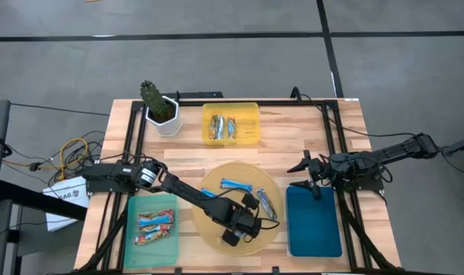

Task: Pick and place Granola Bars by type
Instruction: Put the yellow granola bar into the yellow bin

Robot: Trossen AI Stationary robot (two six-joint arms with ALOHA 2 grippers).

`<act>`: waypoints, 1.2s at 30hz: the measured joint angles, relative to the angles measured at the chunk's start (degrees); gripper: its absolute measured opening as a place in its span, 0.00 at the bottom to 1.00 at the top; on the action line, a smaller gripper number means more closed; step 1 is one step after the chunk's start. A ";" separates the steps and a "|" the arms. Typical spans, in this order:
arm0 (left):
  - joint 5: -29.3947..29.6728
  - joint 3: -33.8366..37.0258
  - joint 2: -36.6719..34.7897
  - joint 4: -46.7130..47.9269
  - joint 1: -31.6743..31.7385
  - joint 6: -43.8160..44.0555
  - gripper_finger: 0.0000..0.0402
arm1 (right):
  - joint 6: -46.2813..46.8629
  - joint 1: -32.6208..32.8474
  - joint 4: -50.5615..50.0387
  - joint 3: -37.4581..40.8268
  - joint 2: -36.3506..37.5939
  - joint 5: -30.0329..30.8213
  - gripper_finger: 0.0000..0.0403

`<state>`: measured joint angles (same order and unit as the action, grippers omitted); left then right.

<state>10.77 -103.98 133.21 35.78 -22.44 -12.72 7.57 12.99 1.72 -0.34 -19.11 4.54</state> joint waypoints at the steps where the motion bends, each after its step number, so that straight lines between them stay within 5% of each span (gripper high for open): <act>1: 0.04 -0.33 0.00 0.08 0.00 0.10 0.10 | 0.00 0.00 0.00 0.00 0.00 0.00 0.58; 29: 0.46 -28.78 -0.07 -5.90 -1.34 3.83 0.10 | 0.02 -0.01 -0.01 -0.01 0.00 0.00 0.58; 36: 0.46 -31.04 -0.13 -6.43 -1.21 7.34 0.10 | 0.00 0.00 0.00 -0.02 0.00 0.00 0.58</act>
<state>11.23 -135.02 133.08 29.34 -23.65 -5.39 7.57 12.99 1.72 -0.36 -19.11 4.54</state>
